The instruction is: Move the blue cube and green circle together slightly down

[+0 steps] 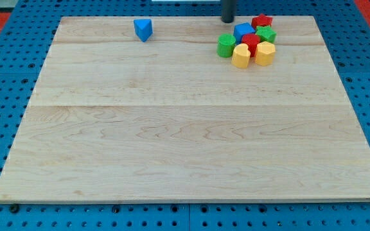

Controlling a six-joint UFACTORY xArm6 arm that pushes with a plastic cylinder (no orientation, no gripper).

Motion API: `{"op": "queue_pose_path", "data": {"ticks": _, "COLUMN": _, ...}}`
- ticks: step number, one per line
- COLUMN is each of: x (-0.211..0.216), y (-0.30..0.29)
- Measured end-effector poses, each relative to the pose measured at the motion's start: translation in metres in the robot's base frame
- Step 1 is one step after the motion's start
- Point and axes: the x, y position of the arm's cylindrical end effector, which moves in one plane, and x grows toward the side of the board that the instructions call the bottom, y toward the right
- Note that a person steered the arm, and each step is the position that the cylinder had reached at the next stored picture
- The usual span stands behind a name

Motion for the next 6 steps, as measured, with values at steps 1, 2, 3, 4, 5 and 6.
{"op": "queue_pose_path", "data": {"ticks": 1, "x": 0.018, "y": 0.028}}
{"op": "queue_pose_path", "data": {"ticks": 2, "x": 0.047, "y": 0.009}}
{"op": "queue_pose_path", "data": {"ticks": 3, "x": 0.064, "y": -0.003}}
{"op": "queue_pose_path", "data": {"ticks": 4, "x": 0.067, "y": -0.047}}
{"op": "queue_pose_path", "data": {"ticks": 5, "x": 0.086, "y": -0.054}}
{"op": "queue_pose_path", "data": {"ticks": 6, "x": 0.114, "y": -0.049}}
